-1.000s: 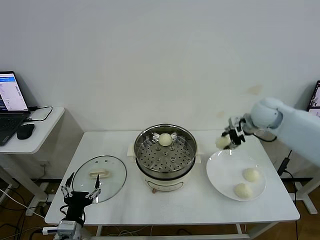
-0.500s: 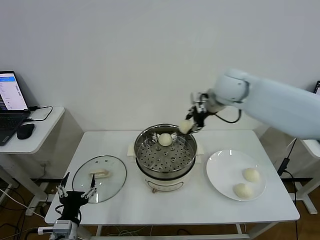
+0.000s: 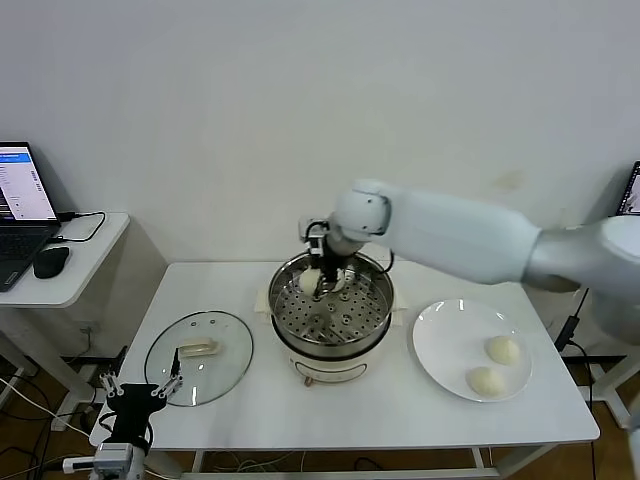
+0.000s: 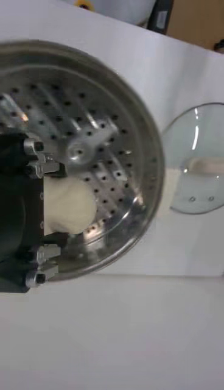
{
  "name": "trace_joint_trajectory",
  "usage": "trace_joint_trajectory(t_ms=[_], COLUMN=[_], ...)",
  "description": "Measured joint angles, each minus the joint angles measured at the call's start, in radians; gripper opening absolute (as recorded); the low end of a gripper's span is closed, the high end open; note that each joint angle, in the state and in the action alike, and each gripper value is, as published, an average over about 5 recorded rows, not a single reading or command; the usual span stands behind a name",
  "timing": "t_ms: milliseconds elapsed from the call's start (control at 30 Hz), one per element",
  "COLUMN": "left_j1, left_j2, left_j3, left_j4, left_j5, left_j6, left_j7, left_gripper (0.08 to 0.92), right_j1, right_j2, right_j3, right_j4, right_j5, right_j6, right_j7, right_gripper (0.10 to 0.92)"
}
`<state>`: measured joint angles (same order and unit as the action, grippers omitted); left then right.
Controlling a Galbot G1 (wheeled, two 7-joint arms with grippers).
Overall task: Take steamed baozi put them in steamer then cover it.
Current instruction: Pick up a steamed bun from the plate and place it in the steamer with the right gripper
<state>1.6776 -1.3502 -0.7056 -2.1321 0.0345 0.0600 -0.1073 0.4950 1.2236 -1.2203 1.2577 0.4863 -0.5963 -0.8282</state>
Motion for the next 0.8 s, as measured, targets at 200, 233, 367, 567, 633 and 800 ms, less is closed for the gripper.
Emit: trace_joint_trajectory(t_ms=[200,233,367,567,633,800], left_j1=[-0.001,-0.002,-0.003,-0.003,-0.003,-0.002], left_j2=[-0.002,-0.002,-0.004,-0.006,-0.006,-0.008], left_j3=[-0.002,-0.002,-0.002,-0.002,-0.003,-0.003], left_j4=[0.004,0.005,0.008,0.008,0.008,0.006], left_j5=[-0.001,-0.001,-0.001,0.000,0.000,0.002], left_j6=[-0.003,-0.004,-0.007,-0.009,-0.009,-0.009], left_j7=[-0.001,-0.001,-0.002,-0.002,-0.002,-0.002], left_gripper=[0.823,0.823,0.823,0.823,0.823,0.823], right_j1=[-0.050,-0.057,-0.081,-0.106,-0.108,-0.092], right_j2=[0.062,0.070,0.098,0.125,0.127,0.113], right_j3=[0.000,0.000,0.006,0.017,0.019,0.019], right_j4=[-0.060,-0.068,-0.100,-0.140,-0.145,-0.131], right_j5=[-0.007,-0.009,-0.017,-0.029,-0.032,-0.035], right_j6=[-0.013,-0.014,-0.014,-0.017,-0.021,-0.023], right_j7=[0.021,0.024,0.033,0.046,0.044,0.023], right_gripper=[0.560,0.560,0.562,0.604,0.657,0.789])
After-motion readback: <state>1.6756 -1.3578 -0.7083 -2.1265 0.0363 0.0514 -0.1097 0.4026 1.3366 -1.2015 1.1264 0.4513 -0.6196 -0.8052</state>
